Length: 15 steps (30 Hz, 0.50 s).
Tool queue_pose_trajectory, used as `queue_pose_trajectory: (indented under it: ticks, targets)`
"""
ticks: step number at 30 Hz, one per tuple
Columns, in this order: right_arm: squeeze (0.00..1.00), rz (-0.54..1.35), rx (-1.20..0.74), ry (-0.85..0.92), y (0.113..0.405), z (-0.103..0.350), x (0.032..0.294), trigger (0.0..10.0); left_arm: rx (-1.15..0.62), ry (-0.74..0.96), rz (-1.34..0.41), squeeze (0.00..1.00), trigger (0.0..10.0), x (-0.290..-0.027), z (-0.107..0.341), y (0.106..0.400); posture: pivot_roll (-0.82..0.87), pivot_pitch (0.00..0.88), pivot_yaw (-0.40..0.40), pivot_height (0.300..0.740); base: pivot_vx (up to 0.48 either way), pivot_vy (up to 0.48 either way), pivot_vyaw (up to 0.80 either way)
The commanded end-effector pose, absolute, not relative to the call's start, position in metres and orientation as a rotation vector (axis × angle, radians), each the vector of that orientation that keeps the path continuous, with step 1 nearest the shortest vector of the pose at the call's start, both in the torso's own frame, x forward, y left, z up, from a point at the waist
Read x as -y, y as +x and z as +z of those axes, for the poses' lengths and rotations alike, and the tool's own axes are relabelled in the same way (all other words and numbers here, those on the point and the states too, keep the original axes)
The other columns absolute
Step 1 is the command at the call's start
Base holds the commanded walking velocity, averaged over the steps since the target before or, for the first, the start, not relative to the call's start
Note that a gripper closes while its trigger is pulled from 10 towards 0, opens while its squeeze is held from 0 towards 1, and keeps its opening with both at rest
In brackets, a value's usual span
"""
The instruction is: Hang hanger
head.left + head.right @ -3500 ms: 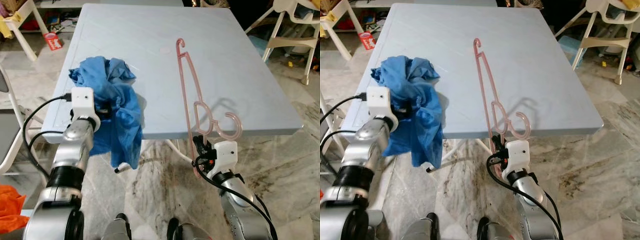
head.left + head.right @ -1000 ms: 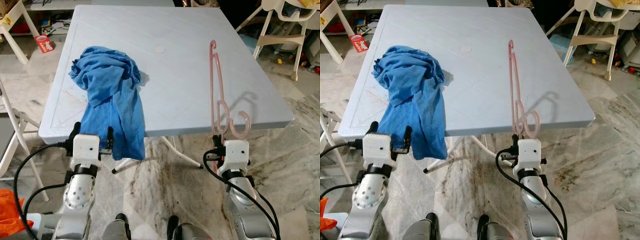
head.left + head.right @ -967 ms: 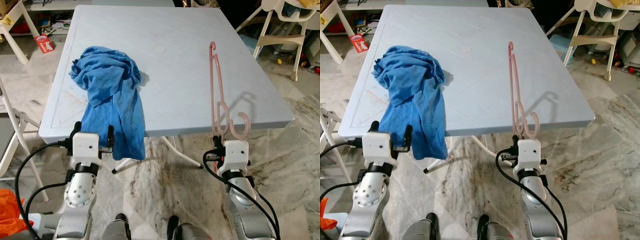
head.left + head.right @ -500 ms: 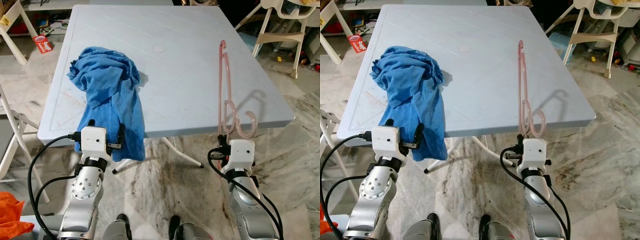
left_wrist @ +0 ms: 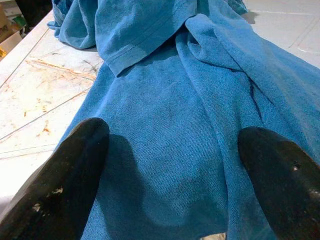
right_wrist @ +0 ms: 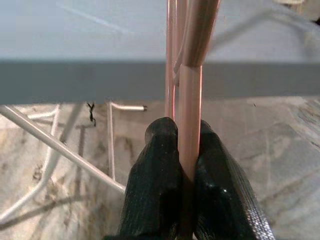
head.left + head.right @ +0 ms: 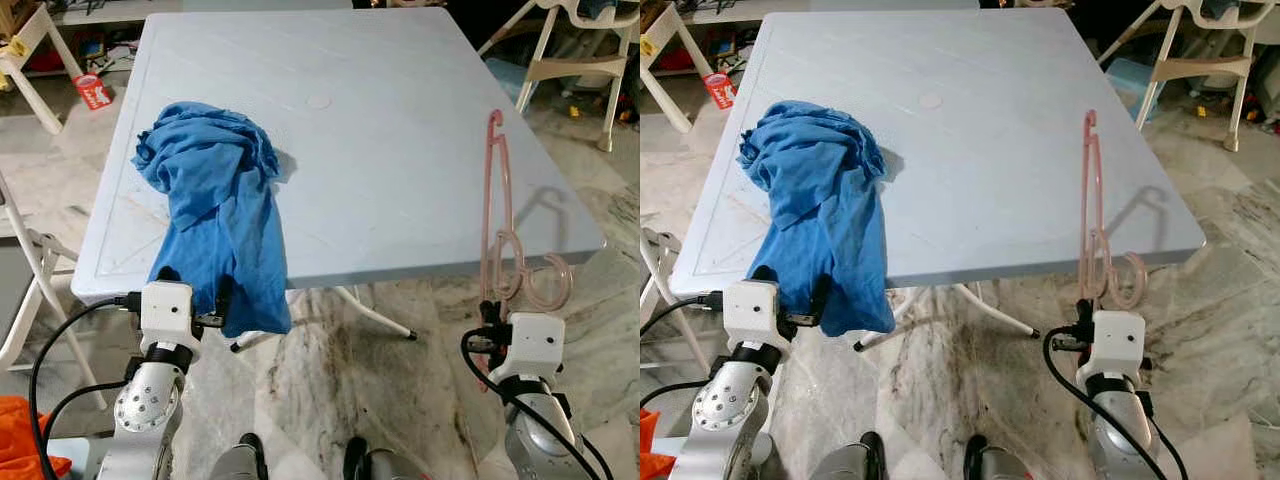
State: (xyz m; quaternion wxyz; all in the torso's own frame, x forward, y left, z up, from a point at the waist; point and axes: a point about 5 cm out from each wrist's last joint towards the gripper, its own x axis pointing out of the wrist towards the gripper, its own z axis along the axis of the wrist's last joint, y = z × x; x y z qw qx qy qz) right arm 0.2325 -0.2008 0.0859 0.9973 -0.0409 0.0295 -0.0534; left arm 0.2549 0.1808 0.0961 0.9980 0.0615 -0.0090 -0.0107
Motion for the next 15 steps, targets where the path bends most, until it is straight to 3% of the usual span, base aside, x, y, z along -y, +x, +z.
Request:
queue_pose_trajectory:
  ticks: [1, 15]
  targets:
    - [0.00, -0.103, -0.050, -0.079, 0.232, 0.090, 0.199, 10.0, -0.053, 0.127, -0.004, 0.00, 10.0, -0.184, 0.083, 0.252, -0.05, 0.203, -0.018, 0.740, 0.000, 0.000, 0.00]
    - [0.00, -0.075, -0.058, -0.051, 0.242, 0.093, 0.190, 10.0, -0.001, 0.112, 0.020, 0.00, 10.0, -0.178, 0.103, 0.265, -0.02, 0.215, -0.023, 0.740, 0.000, 0.000, -0.04]
